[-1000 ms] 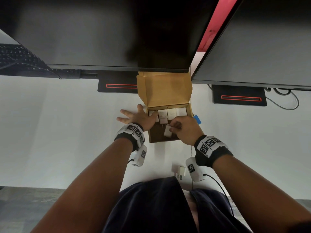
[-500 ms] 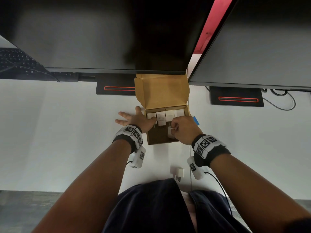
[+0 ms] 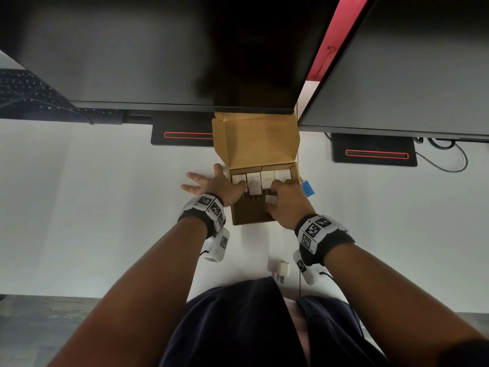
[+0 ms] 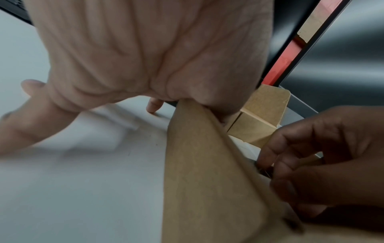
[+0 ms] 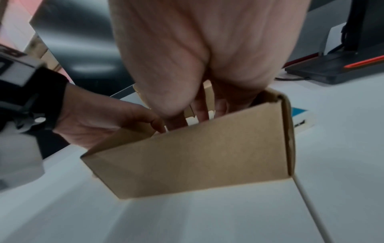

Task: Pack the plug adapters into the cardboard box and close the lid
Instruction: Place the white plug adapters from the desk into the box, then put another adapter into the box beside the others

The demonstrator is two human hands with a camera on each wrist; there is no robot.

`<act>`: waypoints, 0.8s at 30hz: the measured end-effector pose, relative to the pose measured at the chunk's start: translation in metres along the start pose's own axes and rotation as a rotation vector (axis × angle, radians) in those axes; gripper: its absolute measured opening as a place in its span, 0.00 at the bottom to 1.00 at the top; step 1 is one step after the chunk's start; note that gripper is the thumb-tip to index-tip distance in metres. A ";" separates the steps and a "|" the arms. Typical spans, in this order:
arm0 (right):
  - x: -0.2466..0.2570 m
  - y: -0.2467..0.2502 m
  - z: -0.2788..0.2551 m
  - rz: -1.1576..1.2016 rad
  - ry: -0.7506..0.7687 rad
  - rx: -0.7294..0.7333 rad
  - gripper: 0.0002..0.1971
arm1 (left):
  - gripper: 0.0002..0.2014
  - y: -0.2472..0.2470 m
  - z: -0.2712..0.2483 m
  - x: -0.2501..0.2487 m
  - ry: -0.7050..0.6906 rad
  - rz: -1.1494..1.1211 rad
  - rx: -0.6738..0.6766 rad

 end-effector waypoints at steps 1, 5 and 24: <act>0.000 -0.001 -0.001 0.013 -0.012 -0.012 0.15 | 0.46 0.000 0.000 0.000 0.001 -0.001 -0.001; 0.000 -0.004 0.001 -0.037 -0.044 -0.030 0.17 | 0.46 0.000 -0.001 -0.001 0.000 0.004 0.005; -0.088 0.048 -0.001 0.098 -0.204 -0.169 0.17 | 0.43 0.001 -0.001 0.001 0.009 -0.006 0.021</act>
Point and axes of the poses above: each hand's wrist, its own z-axis towards the middle knuckle, its own y-axis out of the back of the hand, x = y × z, the point moved 9 cm from there along z, towards the middle knuckle, and after that the axes turned 6 degrees about -z, right-handed, at the moved point
